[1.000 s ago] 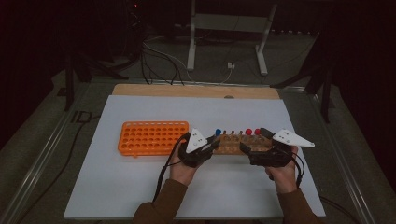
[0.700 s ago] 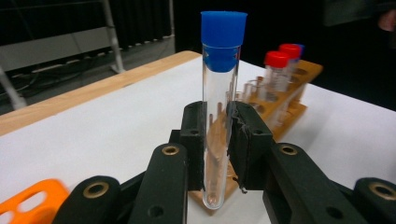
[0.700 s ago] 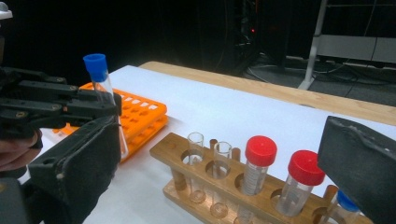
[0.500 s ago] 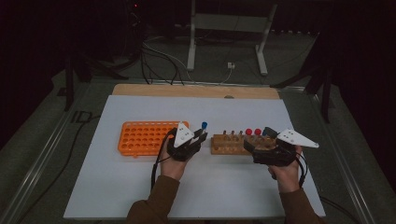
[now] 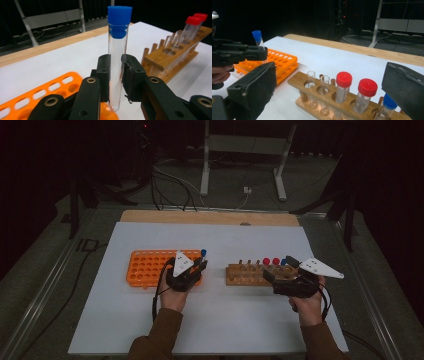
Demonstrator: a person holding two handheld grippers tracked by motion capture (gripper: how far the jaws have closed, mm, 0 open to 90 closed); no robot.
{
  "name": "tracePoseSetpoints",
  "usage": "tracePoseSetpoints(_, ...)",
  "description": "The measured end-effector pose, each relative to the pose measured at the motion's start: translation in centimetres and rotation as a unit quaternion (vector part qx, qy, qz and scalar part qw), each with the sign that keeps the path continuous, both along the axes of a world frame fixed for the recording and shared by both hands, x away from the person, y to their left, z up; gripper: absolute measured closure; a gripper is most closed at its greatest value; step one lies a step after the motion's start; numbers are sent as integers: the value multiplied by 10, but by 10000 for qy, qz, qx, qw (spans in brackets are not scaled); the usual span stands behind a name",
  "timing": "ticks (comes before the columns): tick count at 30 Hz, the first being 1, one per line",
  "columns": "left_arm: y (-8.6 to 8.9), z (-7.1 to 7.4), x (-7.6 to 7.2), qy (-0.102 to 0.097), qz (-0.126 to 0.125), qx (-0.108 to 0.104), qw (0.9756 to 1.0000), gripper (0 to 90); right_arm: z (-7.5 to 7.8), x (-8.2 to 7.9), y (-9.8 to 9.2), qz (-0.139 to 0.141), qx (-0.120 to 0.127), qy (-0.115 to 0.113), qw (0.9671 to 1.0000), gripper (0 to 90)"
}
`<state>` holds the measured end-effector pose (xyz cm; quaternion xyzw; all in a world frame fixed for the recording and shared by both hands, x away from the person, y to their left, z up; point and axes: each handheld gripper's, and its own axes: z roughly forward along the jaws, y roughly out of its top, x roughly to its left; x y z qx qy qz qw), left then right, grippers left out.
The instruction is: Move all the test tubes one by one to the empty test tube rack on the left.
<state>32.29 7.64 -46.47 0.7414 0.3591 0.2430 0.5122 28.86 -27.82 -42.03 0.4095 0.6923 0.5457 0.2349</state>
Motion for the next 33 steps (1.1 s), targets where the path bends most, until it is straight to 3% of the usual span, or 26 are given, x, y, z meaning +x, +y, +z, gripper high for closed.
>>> tracePoseSetpoints(13,15,-19,-4,219,128,217,9994,769,0,0,-2,-70,-75,-22,9999,0)
tracePoseSetpoints(19,13,-26,-3,371,128,400,9984,771,0,0,-3,-160,-182,-76,9997,0)
tracePoseSetpoints(26,14,-32,-1,511,119,413,9978,773,0,1,-8,-308,-271,-108,9991,0)
tracePoseSetpoints(31,10,-36,-2,572,82,648,9962,775,1,2,-12,-411,-375,-155,9983,0)
tracePoseSetpoints(33,11,-37,-1,586,93,571,9966,775,3,3,-17,-474,-346,-169,9981,0)
